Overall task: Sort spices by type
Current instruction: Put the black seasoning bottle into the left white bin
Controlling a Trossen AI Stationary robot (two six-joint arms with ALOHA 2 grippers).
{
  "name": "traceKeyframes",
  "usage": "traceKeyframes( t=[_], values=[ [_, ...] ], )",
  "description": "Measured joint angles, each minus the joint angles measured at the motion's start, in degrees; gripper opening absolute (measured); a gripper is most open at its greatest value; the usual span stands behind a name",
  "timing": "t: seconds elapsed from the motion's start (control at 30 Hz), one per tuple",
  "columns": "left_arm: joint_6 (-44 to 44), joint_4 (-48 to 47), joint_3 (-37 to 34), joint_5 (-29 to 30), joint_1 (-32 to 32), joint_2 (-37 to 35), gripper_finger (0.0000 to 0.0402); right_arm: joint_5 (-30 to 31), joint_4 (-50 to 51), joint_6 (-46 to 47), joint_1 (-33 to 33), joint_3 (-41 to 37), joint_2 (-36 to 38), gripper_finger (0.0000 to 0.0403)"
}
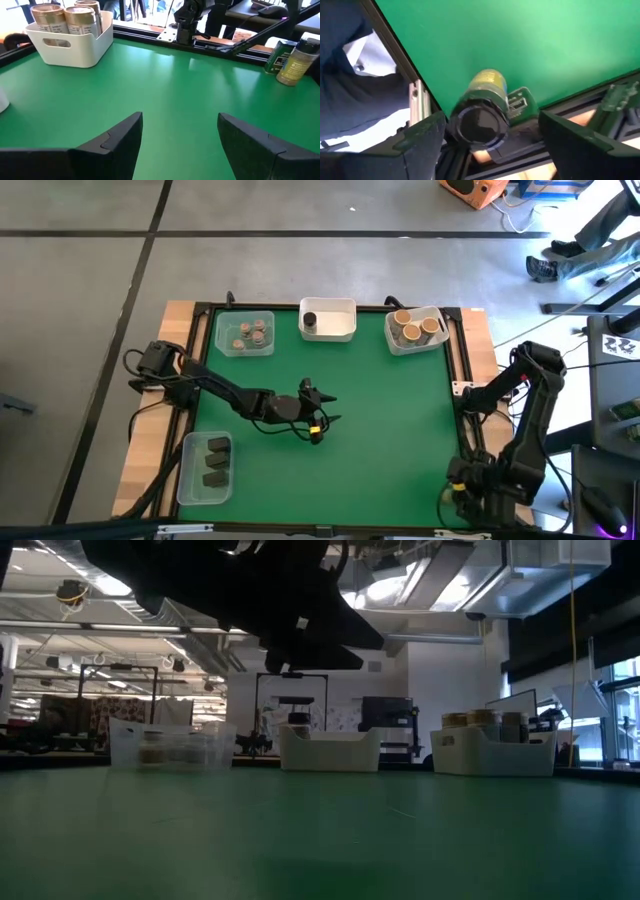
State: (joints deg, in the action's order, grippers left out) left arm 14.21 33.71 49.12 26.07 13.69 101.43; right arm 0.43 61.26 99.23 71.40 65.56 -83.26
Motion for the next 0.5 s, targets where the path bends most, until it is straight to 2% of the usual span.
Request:
traceKeyframes(
  t=[0.23, 0.5],
  values=[
    [0.4, 0.0, 0.0, 0.0, -0.1, 0.0, 0.0241, 0.1, -1.5, -0.5, 0.0, 0.0, -0.5, 0.0319],
    [0.3, -0.1, 0.0, 0.0, -0.1, 0.0, 0.0241, -0.1, -1.6, -2.1, 0.0, 0.0, -5.2, 0.0319]
  ],
)
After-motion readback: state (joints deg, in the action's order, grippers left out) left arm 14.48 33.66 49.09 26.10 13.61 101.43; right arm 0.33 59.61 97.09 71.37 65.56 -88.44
